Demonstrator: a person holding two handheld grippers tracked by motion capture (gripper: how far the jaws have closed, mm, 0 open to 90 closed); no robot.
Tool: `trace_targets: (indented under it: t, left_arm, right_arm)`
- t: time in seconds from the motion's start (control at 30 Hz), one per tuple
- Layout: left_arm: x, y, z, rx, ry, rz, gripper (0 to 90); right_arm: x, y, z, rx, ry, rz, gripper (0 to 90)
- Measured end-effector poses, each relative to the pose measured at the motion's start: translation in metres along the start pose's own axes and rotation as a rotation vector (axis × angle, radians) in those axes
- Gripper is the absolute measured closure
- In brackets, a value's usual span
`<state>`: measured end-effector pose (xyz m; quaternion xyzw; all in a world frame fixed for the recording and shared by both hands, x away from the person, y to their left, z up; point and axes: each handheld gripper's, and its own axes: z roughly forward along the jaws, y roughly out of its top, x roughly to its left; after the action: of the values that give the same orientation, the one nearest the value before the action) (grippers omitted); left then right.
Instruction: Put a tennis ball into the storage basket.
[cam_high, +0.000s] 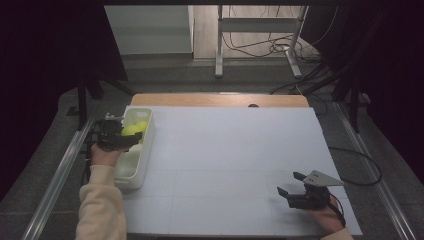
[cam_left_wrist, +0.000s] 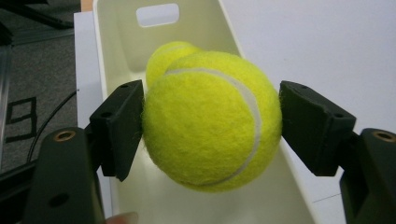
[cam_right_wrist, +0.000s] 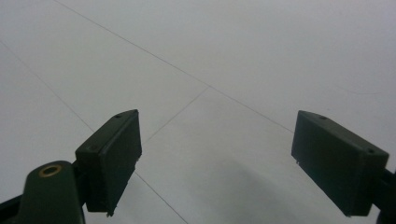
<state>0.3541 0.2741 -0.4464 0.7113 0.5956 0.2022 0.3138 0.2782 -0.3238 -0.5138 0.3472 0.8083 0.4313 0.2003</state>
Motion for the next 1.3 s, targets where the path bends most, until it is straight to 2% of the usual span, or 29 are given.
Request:
trace_targets:
  t: [0.3, 0.33, 0.4, 0.5, 0.67, 0.8, 0.93, 1.0, 1.17, 1.2, 1.3]
  left_arm:
    - [0.001, -0.001, 0.000, -0.013, -0.001, -0.012, 26.2]
    - [0.002, 0.000, -0.002, -0.026, 0.015, -0.019, 24.9]
    - [0.002, 0.001, -0.004, -0.038, 0.032, -0.029, 13.4]
    - [0.002, 0.002, -0.009, -0.080, 0.015, -0.037, 6.9]
    - [-0.002, 0.003, -0.014, -0.123, -0.034, -0.024, 6.9]
    - [-0.006, 0.004, -0.019, -0.166, -0.116, -0.015, 6.9]
    - [-0.011, 0.002, -0.023, -0.192, -0.161, 0.002, 7.4]
    - [-0.017, 0.001, -0.024, -0.208, -0.199, 0.018, 7.4]
    - [-0.035, -0.001, -0.025, -0.230, -0.242, 0.077, 7.3]
    - [-0.035, -0.001, -0.025, -0.230, -0.242, 0.077, 7.2]
    - [-0.048, -0.003, -0.028, -0.246, -0.285, 0.107, 7.3]
  right_arm:
    - [0.000, 0.000, 0.001, 0.001, 0.002, -0.001, 16.7]
    - [0.000, 0.000, 0.000, 0.001, 0.001, -0.001, 16.7]
    - [0.000, 0.000, 0.000, 0.000, 0.002, -0.002, 16.6]
    - [0.000, 0.000, 0.000, 0.000, 0.002, -0.003, 16.6]
    - [0.000, 0.000, 0.001, 0.000, 0.006, -0.003, 16.6]
    - [-0.001, 0.001, 0.002, 0.000, 0.005, -0.003, 16.6]
    - [-0.001, 0.001, 0.002, -0.007, 0.011, 0.005, 16.6]
    - [-0.002, 0.002, 0.003, -0.009, 0.015, 0.007, 16.6]
    - [-0.001, 0.002, 0.002, -0.010, 0.026, 0.001, 16.5]
    - [-0.001, 0.002, 0.002, -0.015, 0.028, 0.002, 16.6]
    - [-0.001, 0.001, 0.000, -0.016, 0.027, 0.005, 16.6]
